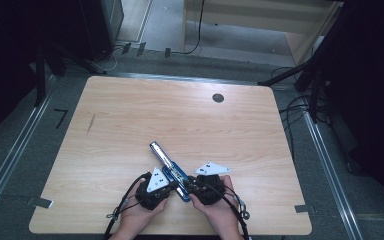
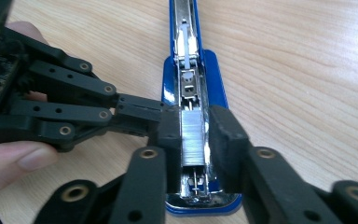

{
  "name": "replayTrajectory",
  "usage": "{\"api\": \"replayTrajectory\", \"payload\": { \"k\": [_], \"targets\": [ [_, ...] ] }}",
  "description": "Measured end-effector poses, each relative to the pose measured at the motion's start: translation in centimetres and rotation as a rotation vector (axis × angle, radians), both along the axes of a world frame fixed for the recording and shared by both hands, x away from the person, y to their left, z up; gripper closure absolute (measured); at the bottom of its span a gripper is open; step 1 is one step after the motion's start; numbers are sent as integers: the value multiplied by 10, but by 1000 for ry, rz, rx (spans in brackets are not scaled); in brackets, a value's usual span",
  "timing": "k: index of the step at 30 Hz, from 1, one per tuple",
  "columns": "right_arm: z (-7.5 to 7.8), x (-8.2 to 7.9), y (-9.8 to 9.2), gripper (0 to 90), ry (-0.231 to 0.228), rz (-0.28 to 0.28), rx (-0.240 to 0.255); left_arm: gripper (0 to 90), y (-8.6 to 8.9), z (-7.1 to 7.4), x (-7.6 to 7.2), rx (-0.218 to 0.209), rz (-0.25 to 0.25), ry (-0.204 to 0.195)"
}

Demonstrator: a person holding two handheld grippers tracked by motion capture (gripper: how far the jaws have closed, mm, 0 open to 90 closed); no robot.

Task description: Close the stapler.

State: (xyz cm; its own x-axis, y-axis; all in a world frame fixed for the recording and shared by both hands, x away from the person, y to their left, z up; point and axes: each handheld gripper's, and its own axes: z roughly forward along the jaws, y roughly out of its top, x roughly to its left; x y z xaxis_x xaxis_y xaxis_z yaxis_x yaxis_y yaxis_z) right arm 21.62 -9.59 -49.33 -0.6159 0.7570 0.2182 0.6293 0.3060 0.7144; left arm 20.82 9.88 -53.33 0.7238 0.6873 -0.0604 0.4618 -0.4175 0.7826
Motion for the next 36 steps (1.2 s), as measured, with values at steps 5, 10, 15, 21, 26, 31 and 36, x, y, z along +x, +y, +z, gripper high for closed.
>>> {"api": "replayTrajectory", "payload": {
  "k": [5,10,15,21,26,31,36],
  "targets": [
    [-7,3,3,703,33,-7,-18,900,0,0,0,2,0,1],
    [-10,3,4,771,38,-2,-24,900,0,0,0,2,-2,1],
    [-8,1,6,787,19,-11,-27,900,0,0,0,1,-1,-1],
    [-8,1,8,798,-1,-5,-33,900,0,0,0,0,-1,-1],
    [-8,0,10,799,-23,6,-56,900,0,0,0,1,0,-1],
    [-7,-2,12,799,-87,28,-72,900,0,0,0,0,-1,0],
    [-10,-2,14,799,-93,39,-94,900,0,0,0,1,0,-2]
  ]
}}
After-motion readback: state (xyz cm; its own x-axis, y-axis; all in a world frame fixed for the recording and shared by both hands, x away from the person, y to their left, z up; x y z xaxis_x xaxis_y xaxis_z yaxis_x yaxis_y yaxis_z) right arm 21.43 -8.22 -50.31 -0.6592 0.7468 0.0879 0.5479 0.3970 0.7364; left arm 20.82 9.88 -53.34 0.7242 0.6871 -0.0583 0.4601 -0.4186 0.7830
